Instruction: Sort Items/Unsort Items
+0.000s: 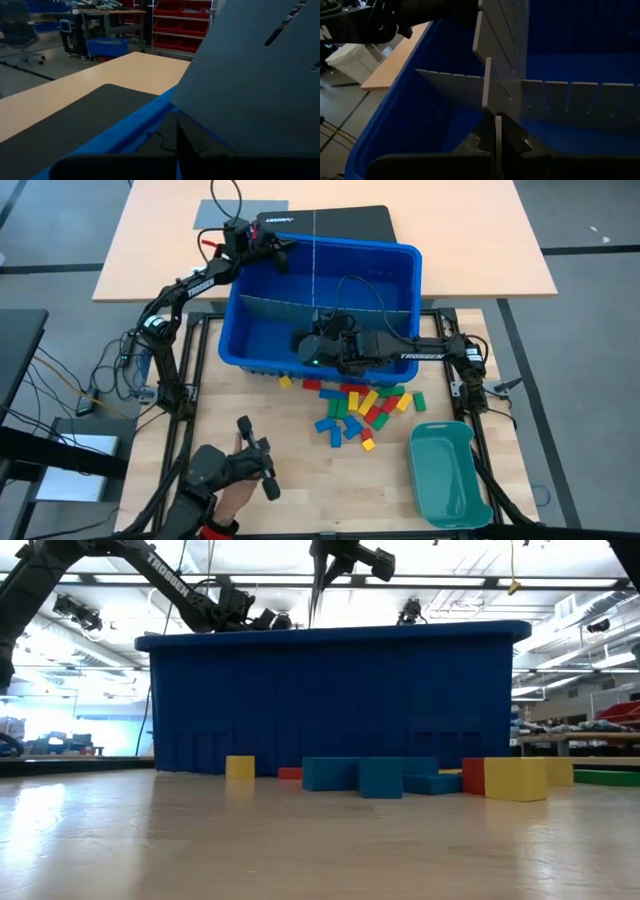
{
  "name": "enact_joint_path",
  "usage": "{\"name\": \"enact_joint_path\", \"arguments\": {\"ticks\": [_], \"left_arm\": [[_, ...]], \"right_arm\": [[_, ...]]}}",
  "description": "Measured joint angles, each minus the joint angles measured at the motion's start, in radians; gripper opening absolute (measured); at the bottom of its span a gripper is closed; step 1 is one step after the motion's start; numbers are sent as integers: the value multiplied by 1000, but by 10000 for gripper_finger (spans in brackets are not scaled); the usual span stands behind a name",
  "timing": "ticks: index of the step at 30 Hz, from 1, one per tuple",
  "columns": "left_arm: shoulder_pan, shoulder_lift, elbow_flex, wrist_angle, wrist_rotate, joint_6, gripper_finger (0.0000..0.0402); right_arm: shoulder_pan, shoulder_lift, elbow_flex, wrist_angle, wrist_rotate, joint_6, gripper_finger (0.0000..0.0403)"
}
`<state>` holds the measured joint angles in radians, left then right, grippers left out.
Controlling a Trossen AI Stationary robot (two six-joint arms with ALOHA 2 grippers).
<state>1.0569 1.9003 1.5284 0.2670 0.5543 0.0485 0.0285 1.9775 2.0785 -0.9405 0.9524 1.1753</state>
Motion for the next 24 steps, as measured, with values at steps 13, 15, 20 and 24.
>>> {"name": "enact_joint_path", "arguments": {"ticks": [13,15,20,24], "left_arm": [[2,1,0,15,-11,-1,0],[2,1,0,17,-13,-2,0],[2,2,0,19,-19,-1,0],[3,2,0,19,-19,-1,0]], "right_arm": [[22,1,0,2,13,-1,0],[23,1,0,2,13,-1,0],[22,1,0,2,13,2,0],[22,1,0,1,9,2,0]]}}
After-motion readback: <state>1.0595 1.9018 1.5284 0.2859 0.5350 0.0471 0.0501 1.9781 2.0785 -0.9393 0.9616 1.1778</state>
